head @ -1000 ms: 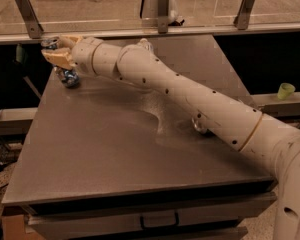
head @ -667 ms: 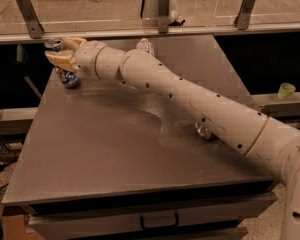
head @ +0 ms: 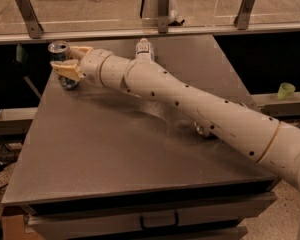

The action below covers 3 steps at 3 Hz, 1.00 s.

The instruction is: Place redbull can upright

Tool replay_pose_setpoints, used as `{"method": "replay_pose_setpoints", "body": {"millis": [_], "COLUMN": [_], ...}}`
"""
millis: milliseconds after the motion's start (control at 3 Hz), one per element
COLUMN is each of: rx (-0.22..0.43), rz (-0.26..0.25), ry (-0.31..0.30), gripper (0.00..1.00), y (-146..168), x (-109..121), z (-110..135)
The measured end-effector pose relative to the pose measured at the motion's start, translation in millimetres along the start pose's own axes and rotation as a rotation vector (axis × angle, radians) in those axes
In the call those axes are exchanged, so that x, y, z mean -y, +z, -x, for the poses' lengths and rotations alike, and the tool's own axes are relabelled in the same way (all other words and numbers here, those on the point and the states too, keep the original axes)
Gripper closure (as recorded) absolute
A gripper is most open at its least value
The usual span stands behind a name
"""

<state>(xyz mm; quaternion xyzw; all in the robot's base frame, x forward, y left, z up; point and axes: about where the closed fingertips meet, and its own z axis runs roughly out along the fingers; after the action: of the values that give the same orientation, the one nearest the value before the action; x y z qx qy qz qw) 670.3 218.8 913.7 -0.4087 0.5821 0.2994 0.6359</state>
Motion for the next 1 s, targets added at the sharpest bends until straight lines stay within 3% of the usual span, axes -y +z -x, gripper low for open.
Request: {"method": "replay_pose_setpoints", "body": {"millis": [333,667,1000], "rx": [-0.019,-0.055,-0.113], "rz": [-0.023,-0.055,-0.091], "ry": [-0.01,-0.043,-0.099], "gripper": [0.0,0.0,0.0], "y": [-16,-42,-99], "x": [6,25,65], "z": [1,4,6]}}
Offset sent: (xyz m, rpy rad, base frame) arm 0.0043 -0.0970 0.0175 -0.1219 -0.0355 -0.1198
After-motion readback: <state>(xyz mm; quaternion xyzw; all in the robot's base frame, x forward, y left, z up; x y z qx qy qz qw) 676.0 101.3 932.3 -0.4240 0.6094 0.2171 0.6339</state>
